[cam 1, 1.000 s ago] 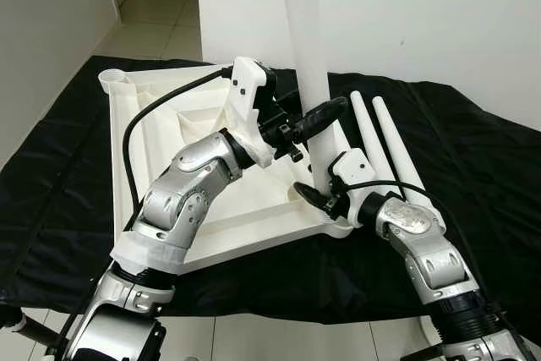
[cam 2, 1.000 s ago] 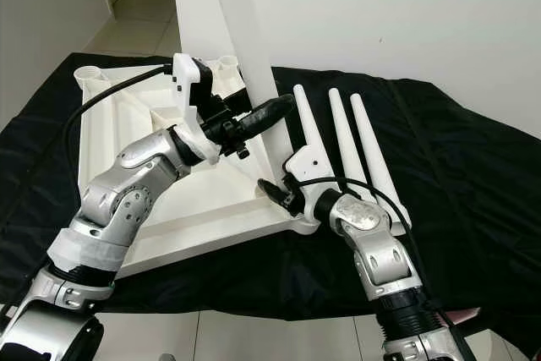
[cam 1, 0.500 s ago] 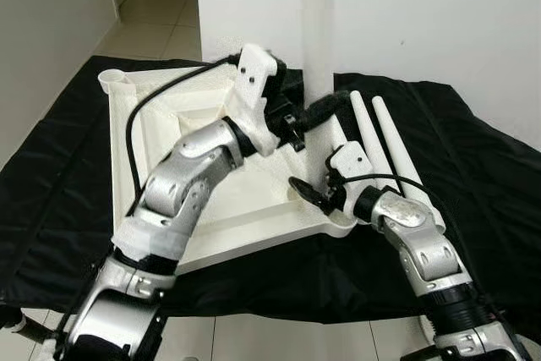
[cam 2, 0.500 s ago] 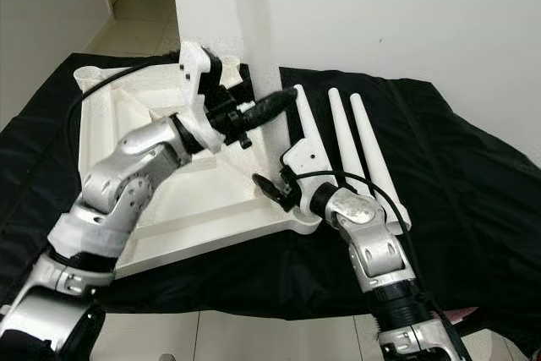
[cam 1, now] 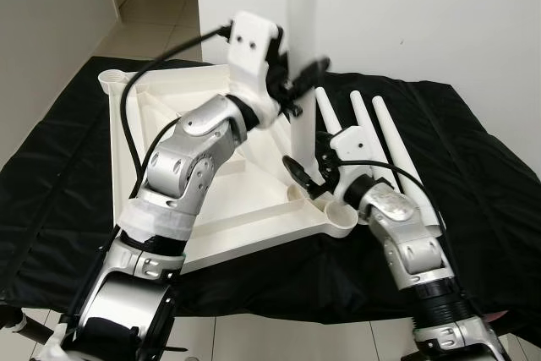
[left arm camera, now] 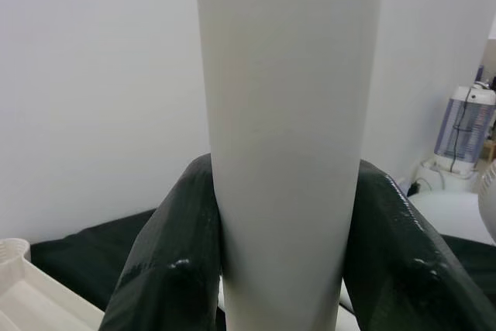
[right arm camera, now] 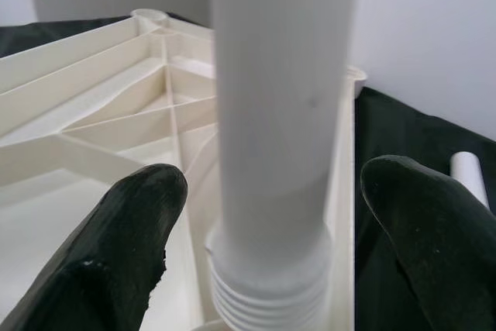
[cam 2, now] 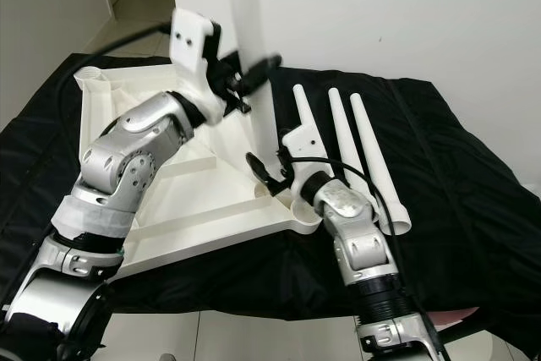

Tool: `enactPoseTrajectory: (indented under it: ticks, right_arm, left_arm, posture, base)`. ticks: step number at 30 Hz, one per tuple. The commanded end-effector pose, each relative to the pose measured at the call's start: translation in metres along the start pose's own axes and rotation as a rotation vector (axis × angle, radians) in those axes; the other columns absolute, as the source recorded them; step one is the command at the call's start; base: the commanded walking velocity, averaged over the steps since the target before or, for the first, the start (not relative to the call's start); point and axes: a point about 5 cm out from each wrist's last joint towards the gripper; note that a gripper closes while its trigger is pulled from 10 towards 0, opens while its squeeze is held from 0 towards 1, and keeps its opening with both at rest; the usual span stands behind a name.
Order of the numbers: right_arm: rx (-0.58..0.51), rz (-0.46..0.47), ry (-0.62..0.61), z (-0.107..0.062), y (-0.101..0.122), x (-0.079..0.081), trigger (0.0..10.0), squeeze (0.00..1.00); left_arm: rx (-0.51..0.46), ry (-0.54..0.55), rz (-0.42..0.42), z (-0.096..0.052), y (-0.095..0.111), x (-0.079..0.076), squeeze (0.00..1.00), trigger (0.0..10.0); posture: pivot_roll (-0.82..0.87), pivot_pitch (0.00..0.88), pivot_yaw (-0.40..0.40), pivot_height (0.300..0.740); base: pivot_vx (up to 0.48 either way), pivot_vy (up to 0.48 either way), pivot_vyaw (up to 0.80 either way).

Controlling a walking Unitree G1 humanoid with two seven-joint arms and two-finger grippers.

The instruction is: Building children table

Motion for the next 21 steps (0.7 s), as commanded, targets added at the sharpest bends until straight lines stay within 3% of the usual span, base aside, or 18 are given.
enactPoseTrajectory:
  ticks: [1,5,6,7,13,21]
  right_arm:
    - [0.009,0.002,-0.036,0.002,-0.003,-0.001,10.0,1.0]
    - [0.019,0.026,-0.088,0.005,-0.006,0.0,10.0,1.0]
    - [0.022,0.032,-0.121,0.008,-0.007,0.0,10.0,0.85]
    - [0.024,0.034,-0.155,0.01,-0.007,0.0,10.0,0.0]
    - [0.013,0.009,-0.263,0.02,-0.004,-0.001,10.0,0.0]
    - [-0.038,-0.04,-0.304,0.029,0.009,-0.002,10.0,0.0]
  left_arm:
    - [-0.037,0.054,0.011,0.004,0.009,-0.004,0.0,10.0]
    - [-0.056,0.074,0.009,0.008,0.014,-0.009,0.0,10.0]
    - [-0.062,0.081,0.005,0.01,0.016,-0.012,0.0,10.0]
    - [-0.067,0.086,-0.007,0.011,0.017,-0.013,0.0,10.0]
    - [-0.075,0.11,-0.014,0.014,0.018,-0.017,0.0,10.0]
    - [-0.07,0.111,0.001,0.016,0.017,-0.023,0.0,10.0]
  posture:
    - [0.03,0.028,-0.029,0.74]
    - [0.04,0.025,-0.03,0.74]
    - [0.04,0.021,-0.033,0.74]
    - [0.04,0.021,-0.033,0.74]
    - [0.04,0.002,-0.039,0.74]
    - [0.05,0.0,-0.043,0.74]
  base:
    - [0.0,0.0,0.0]
    - [0.0,0.0,0.0]
    - [0.0,0.0,0.0]
    - [0.0,0.0,0.0]
    - [0.0,0.0,0.0]
    - [0.0,0.0,0.0]
Point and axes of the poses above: a point about 5 cm out from each wrist's last joint towards the gripper, its own z axis pointing out of the wrist towards the gripper, its own y axis along the axis of the wrist's last joint, x = y × z, and after that the axes turned 3 degrees about -z, right-handed
